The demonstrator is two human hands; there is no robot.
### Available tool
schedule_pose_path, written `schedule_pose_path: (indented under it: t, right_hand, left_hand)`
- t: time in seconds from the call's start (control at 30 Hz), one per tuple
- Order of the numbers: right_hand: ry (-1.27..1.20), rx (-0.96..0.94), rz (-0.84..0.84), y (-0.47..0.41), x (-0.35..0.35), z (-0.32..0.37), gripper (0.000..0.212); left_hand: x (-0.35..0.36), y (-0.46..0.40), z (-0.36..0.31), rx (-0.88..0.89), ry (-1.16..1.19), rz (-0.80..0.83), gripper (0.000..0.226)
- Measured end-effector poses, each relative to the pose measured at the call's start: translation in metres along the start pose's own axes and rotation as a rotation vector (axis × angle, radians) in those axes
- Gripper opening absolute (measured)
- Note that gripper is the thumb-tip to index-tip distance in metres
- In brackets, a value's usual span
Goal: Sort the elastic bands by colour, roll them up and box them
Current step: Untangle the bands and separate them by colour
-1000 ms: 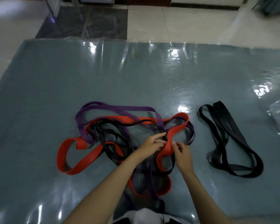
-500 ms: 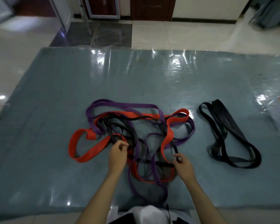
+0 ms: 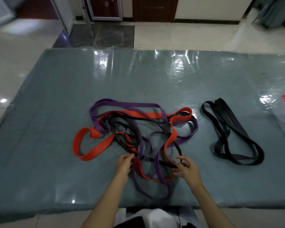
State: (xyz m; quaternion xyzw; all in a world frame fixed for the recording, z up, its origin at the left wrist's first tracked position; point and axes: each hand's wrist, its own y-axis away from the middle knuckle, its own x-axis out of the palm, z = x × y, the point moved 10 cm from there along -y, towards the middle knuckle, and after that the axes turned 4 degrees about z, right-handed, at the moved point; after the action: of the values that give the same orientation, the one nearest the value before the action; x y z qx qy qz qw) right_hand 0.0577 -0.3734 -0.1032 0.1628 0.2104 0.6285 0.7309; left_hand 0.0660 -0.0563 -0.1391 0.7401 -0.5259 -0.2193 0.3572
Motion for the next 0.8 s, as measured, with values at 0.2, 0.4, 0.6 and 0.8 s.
schedule_pose_path:
  t: [0.2, 0.4, 0.6, 0.8]
  right_hand:
    - [0.137, 0.015, 0.056, 0.003, 0.003, 0.003, 0.018]
    - [0.286, -0.016, 0.055, 0.012, -0.003, -0.002, 0.017]
    - [0.142, 0.128, 0.066, 0.017, -0.001, -0.023, 0.011]
    - [0.053, 0.172, 0.001, 0.019, 0.005, -0.018, 0.012]
  left_hand:
    - [0.005, -0.005, -0.005, 0.042, -0.07, -0.101, 0.031]
    - [0.002, -0.002, -0.002, 0.051, -0.074, -0.145, 0.029]
    - [-0.015, 0.007, 0.008, 0.027, 0.013, -0.156, 0.015]
    - [-0.025, 0.016, 0.003, 0.114, -0.013, -0.164, 0.011]
